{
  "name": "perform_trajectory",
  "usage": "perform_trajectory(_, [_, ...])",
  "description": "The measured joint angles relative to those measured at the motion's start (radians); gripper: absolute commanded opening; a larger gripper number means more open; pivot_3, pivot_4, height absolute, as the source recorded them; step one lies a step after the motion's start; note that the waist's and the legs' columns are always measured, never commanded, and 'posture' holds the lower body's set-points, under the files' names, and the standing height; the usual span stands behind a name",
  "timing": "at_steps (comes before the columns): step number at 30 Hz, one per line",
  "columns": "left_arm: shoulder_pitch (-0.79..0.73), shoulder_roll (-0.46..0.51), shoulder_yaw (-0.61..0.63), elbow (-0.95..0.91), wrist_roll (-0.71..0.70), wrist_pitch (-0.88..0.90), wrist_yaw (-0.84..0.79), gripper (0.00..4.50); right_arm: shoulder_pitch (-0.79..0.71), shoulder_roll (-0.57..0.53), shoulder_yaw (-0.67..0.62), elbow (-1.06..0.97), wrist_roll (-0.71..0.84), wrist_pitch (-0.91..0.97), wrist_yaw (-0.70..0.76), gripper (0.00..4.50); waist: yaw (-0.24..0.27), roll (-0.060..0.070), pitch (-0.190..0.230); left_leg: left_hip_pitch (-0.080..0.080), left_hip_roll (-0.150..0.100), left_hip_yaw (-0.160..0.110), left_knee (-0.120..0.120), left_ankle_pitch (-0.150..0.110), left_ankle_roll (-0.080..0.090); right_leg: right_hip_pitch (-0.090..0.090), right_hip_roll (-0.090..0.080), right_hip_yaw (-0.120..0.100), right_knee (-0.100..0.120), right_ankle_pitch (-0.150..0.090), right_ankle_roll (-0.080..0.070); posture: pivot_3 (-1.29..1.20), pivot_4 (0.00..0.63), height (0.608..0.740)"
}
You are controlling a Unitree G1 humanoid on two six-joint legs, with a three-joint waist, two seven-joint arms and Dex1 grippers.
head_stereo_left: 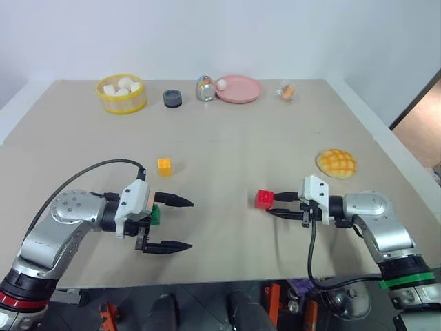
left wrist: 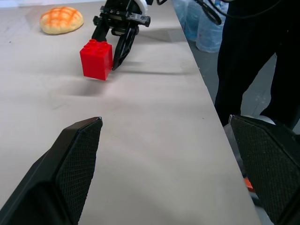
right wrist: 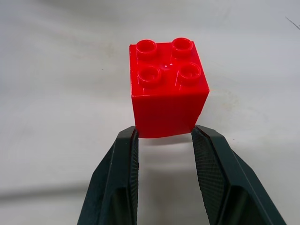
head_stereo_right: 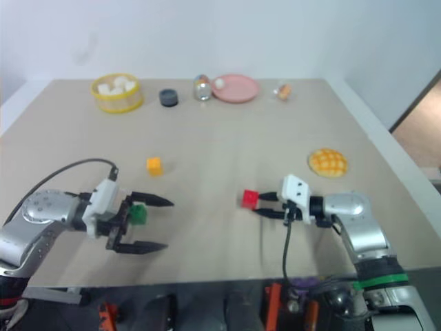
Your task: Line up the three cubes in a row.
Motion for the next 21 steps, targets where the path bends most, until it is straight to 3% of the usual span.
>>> perform_trajectory(10, [0.006,0.002,0.002,0.006,0.010,-0.007,-0.008,4.50,-0.074,0.004,0.088,0.101,-0.005,-0.044,0.185,1.12,0.000,0.000,0.000,0.000,0.000,-0.002,-0.006,0.000,0.000,0.000,0.002,0.000,0.000,-0.004,0.000,0.00,0.150,0.740])
perform_trajectory(21, [0.039,0.008,0.013,-0.003,0.013,-0.007,0.001,4.50,-0.144,0.049,0.106,0.210,-0.034,-0.115,0.210,1.12,-0.002,0.000,0.000,0.002,0.000,-0.002,-0.004,0.000,0.000,0.001,0.002,0.000,0.000,-0.002,-0.001,0.00,0.150,0.740])
